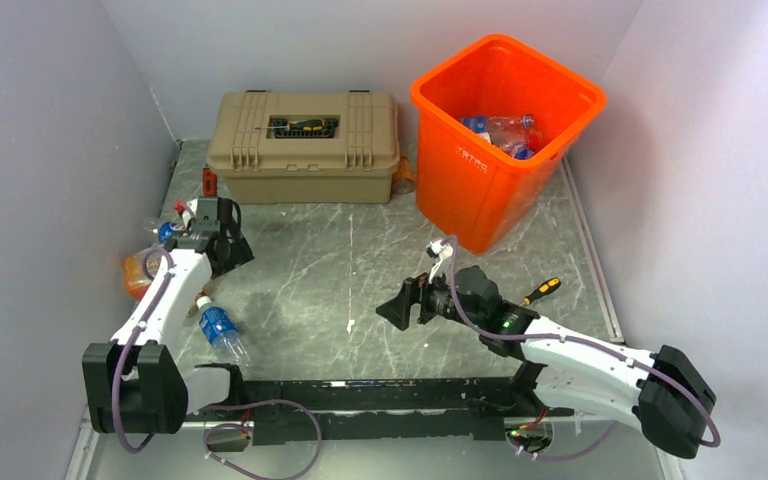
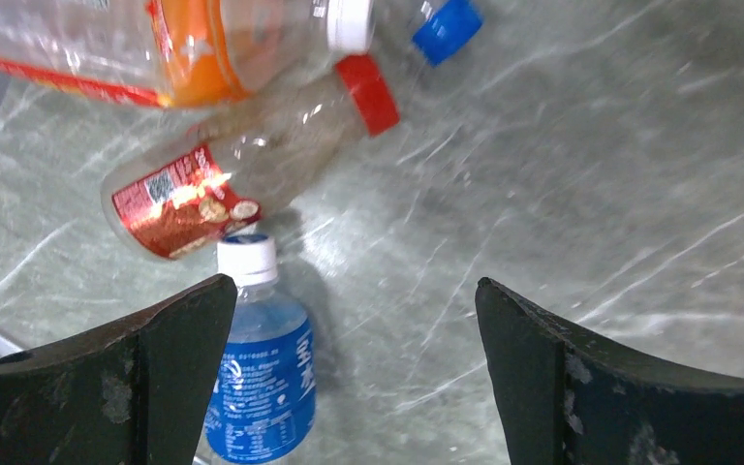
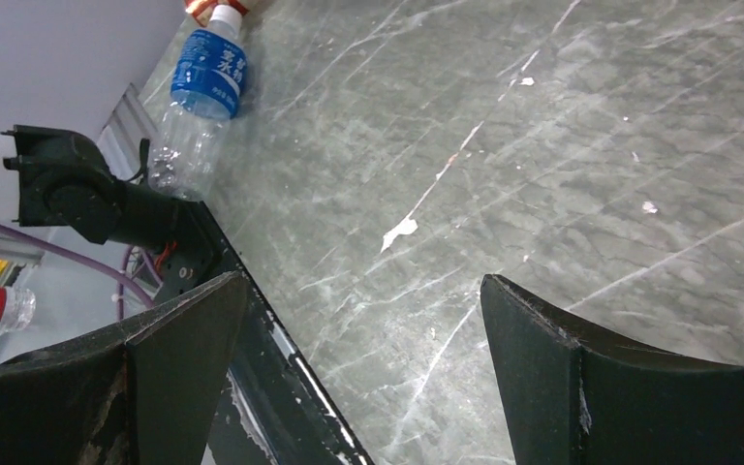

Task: Put the plastic bottles in the bin
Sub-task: Pick up the plastic bottle from the corner of the board.

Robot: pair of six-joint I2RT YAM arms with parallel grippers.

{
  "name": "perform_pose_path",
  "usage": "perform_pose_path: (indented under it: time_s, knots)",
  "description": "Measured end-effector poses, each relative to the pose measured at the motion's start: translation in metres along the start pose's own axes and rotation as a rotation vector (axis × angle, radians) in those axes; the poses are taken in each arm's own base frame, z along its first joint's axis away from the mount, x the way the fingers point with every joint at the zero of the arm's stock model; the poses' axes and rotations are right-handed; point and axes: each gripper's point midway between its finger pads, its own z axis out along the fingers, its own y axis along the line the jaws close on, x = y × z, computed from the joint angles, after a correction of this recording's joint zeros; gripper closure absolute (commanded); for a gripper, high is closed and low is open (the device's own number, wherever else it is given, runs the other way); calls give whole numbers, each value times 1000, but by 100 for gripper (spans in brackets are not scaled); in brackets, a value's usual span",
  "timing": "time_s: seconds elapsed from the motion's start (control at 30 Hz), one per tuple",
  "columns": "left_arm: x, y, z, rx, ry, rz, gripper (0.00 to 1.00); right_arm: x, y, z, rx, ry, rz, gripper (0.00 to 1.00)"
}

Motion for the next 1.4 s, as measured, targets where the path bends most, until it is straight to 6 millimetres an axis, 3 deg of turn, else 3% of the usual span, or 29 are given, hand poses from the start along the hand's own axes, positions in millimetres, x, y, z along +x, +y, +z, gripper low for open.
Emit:
perform_pose_path:
  time_s: [0.13,0.37,0.6,0.8,1.0,1.27,1.4]
  knots:
    - [27,12,9,-31,58,44,0,3,6,4,-20,3,-10,5]
    - [42,17,26,-118,124,25,0,13,9,18,-14,57,-15,5]
    - [46,28,39,-203,149,20,1,3,41,37,-53,63,-54,5]
    - [39,30,30,-194,112,-22,1,9,68,53,-60,98,-103,5]
    - [32,35,10,-157,59,-145,1,18,88,52,-52,107,-168,4]
    - [96,61,12,-277,245,-294,1,4,71,28,15,11,-169,2]
    - [108,62,9,-310,295,-337,1,1,62,17,35,-27,-169,2]
